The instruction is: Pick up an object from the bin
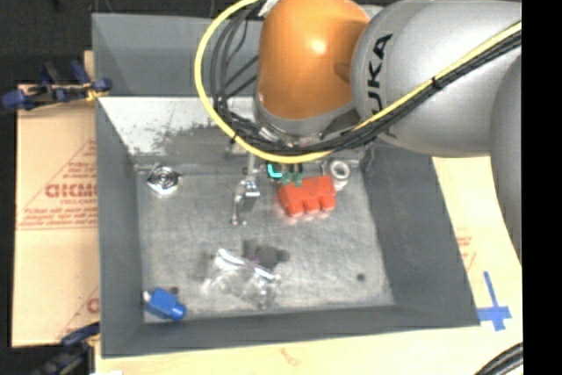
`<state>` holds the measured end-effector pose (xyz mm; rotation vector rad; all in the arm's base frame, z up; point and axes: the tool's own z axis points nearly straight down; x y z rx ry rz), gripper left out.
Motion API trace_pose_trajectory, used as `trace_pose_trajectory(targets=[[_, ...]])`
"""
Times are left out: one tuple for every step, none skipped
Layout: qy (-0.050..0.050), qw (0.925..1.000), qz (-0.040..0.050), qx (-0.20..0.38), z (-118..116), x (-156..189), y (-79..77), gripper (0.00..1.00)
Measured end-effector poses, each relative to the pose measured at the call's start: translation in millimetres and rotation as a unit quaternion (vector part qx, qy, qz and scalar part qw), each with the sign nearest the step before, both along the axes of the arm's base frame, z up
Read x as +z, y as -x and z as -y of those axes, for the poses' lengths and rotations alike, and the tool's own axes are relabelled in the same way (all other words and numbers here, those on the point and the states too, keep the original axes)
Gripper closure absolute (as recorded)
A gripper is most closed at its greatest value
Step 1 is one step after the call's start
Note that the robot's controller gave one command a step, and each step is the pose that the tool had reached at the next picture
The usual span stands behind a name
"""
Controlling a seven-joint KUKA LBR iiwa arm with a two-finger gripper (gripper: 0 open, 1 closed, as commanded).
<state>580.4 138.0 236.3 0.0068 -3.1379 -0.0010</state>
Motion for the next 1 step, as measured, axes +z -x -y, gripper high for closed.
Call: trace_pose_trajectory(targets=[[0.001,0.9956,-0.0021,0.094,55.0,-95.9,94.8,0.0]])
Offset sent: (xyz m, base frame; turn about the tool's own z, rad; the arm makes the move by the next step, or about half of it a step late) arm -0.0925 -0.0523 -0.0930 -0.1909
